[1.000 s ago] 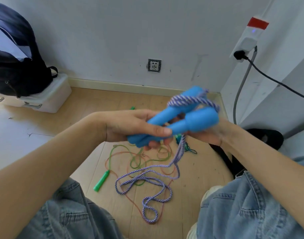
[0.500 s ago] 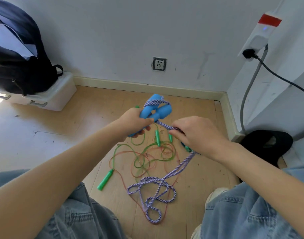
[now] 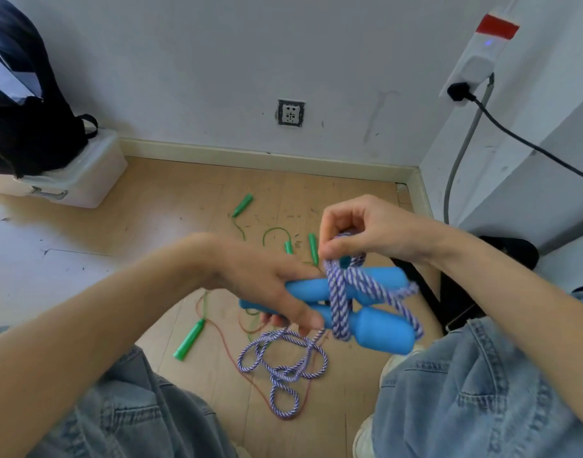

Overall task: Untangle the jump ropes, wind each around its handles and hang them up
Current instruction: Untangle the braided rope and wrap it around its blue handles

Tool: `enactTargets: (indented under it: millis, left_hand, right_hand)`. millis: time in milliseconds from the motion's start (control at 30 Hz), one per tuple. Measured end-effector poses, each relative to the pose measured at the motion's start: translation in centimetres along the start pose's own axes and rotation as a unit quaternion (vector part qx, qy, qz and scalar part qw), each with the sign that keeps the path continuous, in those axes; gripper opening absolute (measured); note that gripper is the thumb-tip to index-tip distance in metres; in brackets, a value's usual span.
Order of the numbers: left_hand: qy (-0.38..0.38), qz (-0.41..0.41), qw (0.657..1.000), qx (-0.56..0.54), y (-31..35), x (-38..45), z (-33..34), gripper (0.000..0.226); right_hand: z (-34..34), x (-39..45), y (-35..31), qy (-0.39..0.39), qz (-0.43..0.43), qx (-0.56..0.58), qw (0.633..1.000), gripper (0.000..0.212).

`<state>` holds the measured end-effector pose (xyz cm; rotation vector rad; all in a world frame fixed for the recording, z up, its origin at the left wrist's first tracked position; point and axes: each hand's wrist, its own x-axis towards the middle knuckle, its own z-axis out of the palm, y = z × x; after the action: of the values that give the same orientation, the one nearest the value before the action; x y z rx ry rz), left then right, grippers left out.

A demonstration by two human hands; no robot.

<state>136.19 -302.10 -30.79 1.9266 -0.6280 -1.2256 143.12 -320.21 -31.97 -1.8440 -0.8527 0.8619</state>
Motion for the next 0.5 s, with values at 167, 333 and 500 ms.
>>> enactTargets:
  millis: [167, 333, 500]
  left_hand:
    - [0.142, 0.105, 0.972, -0.155, 0.2, -1.8, -2.0, 0.009]
    - [0.284, 0.044, 0.926, -0.246, -1.3, -1.0, -3.2, 0.012]
    - [0.474, -0.108, 0.867, -0.107, -3.7, 1.3, -3.8, 0.012]
  right_hand:
    - [0.4, -0.9, 0.5, -0.044, -0.06, 0.334, 0.94, 0.017]
    - [0.7, -0.4, 1.1, 0.097, 0.032, 0.133, 0.986, 0.018]
    - [2.0, -0.1, 0.4, 0.098, 0.039, -0.161, 0.981, 0.032]
